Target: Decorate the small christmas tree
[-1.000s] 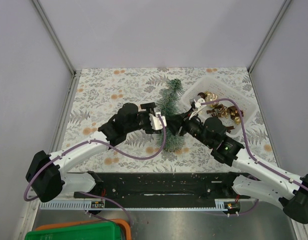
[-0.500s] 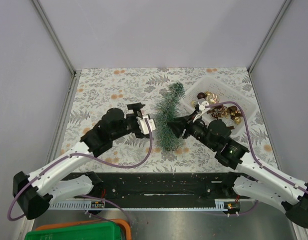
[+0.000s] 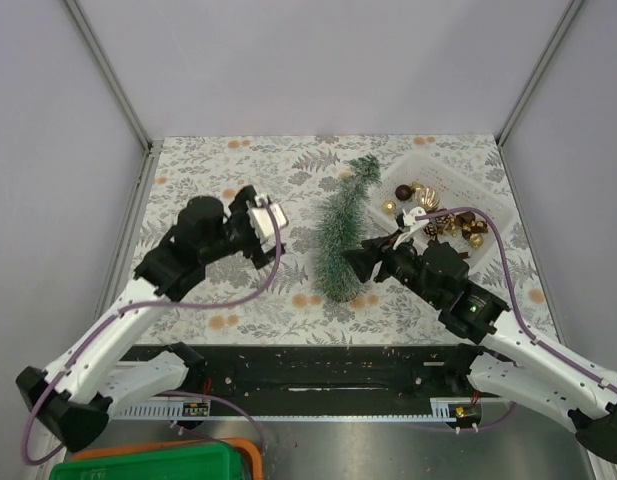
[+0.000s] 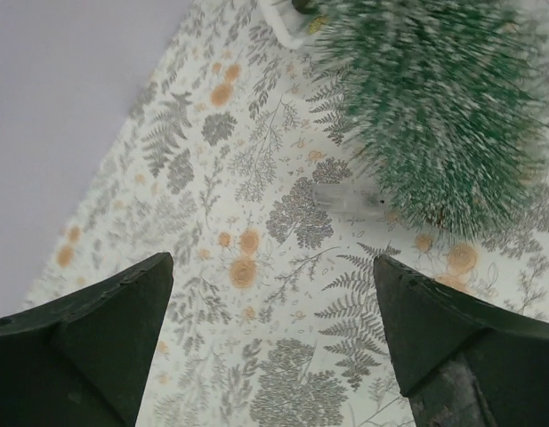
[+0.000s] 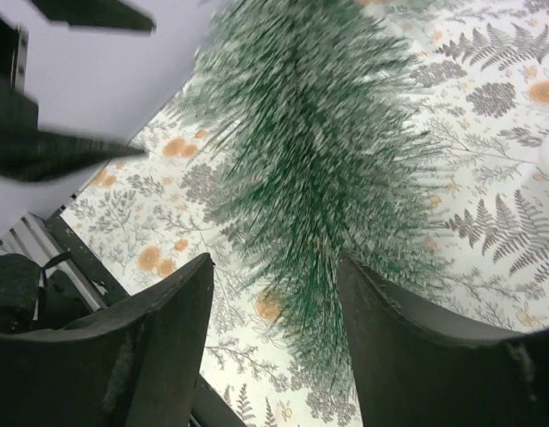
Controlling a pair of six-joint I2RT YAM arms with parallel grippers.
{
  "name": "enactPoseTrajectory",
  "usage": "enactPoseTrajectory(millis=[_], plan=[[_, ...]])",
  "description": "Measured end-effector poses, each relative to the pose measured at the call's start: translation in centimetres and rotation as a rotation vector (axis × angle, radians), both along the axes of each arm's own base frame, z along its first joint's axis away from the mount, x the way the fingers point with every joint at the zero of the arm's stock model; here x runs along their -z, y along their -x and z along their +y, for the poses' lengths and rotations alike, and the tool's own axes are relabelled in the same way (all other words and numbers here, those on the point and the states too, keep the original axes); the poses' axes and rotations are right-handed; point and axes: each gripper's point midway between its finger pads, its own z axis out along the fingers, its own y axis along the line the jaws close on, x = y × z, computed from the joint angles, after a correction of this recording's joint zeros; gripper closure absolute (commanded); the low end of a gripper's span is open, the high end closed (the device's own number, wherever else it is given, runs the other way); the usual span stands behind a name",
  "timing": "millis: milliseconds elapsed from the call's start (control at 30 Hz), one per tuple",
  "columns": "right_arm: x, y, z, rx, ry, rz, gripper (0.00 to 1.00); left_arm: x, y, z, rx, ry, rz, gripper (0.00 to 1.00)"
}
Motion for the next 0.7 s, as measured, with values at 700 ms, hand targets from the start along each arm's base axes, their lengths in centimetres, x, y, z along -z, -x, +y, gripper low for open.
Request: enactPoseTrajectory(millis=[700], plan=[[4.8,3.1,-2.1,0.043,-0.013,0.308,0.27,1.6,-12.2,-10.1,0.094,0.292,0.714,0.01]])
